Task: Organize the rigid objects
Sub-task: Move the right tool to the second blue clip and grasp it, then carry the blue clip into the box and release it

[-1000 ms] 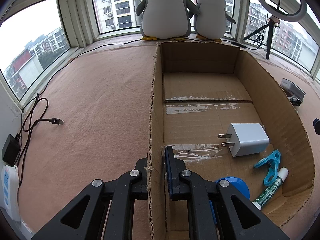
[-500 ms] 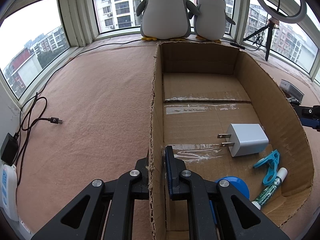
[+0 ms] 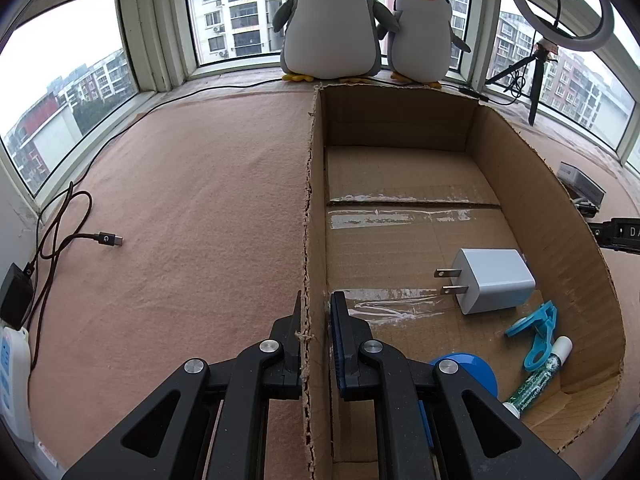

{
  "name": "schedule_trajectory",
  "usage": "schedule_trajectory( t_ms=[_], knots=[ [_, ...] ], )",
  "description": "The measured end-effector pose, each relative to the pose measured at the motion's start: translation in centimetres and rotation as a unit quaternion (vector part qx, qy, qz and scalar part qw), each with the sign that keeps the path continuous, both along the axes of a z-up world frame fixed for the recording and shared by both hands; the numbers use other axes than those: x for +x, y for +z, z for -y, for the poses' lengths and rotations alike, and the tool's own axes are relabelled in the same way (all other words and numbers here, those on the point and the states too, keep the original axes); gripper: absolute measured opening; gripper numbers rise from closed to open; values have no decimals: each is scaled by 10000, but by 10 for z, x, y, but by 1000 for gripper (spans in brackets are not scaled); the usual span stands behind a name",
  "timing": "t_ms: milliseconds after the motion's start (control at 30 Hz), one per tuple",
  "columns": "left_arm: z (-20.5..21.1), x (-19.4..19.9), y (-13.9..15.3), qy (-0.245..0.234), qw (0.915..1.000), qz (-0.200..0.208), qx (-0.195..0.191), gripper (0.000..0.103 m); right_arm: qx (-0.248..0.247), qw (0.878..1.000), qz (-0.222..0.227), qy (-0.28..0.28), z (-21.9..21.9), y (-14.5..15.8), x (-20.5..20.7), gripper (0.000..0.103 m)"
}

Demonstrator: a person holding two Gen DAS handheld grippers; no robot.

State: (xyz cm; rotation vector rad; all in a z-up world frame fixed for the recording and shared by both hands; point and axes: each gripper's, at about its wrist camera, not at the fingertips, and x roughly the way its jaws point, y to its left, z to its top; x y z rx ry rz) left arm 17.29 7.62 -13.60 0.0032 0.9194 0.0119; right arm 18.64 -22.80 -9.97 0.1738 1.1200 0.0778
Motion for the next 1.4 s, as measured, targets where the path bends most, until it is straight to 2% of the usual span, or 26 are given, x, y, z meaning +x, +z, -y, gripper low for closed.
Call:
schedule_trajectory(
  t_ms=[267,767,967,1167,1400],
  knots=[
    [0,-1,0,11,10000,1,-13,10,-61,9999,-12,99,3,0,-3,18],
    [1,0,0,5,10000,-4,6,10,387,9988,173,254,16,3,-33,17],
    [0,0,-1,12,10000,-14,16,10,629,9965,432,338,14,19,-49,17],
    [1,0,-1,13,10000,-20,42,10,682,9890,1005,844,-18,52,-69,17],
    [1,0,-1,19,10000,-19,44,10,315,9759,1526,1529,-79,69,-87,17]
  ],
)
